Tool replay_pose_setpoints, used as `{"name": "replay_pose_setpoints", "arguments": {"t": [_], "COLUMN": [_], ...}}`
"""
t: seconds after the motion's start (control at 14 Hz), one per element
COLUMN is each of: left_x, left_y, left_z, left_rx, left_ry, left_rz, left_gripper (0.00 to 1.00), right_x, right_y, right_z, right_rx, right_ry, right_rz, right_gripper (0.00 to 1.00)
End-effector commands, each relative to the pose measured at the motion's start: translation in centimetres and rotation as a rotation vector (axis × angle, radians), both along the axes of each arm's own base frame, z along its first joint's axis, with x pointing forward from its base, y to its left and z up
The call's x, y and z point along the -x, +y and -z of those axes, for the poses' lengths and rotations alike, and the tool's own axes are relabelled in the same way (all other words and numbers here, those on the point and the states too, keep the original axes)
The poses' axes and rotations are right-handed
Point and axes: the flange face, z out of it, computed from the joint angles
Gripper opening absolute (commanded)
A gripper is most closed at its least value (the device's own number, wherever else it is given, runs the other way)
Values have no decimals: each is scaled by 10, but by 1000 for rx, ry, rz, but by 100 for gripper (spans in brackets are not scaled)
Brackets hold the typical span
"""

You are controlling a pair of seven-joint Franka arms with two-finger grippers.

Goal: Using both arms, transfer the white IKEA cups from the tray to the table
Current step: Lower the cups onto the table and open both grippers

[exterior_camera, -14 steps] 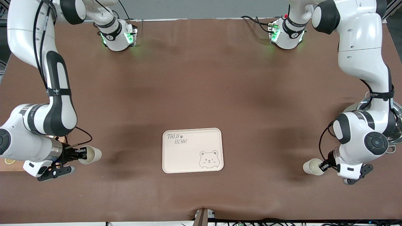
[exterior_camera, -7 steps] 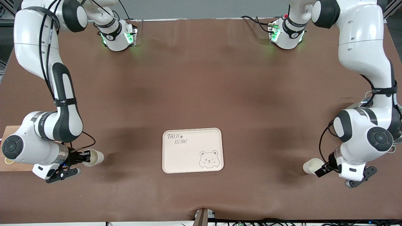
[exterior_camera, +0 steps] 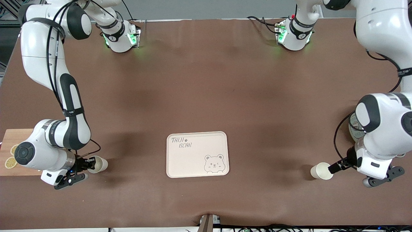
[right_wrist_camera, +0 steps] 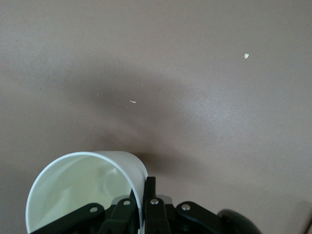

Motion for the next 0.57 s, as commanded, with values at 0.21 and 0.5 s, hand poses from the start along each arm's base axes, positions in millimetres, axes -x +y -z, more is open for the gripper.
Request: {"name": "replay_pose_setpoints", "arguments": {"t": [0.21,0.5], "left_x": [65,93], "left_y": [-5,-2], "left_z": [-63,-115], "left_rx": [25,30], "left_ry": [4,39], "left_rz": [118,177], "left_gripper": [100,100], "right_x": [-1,-2], "right_y": [-4,-5], "right_z": [2,9], "right_rx": [-15,-12], "right_ry": [-10,-16], "right_rz": [-17,-16], "right_gripper": [0,0]}}
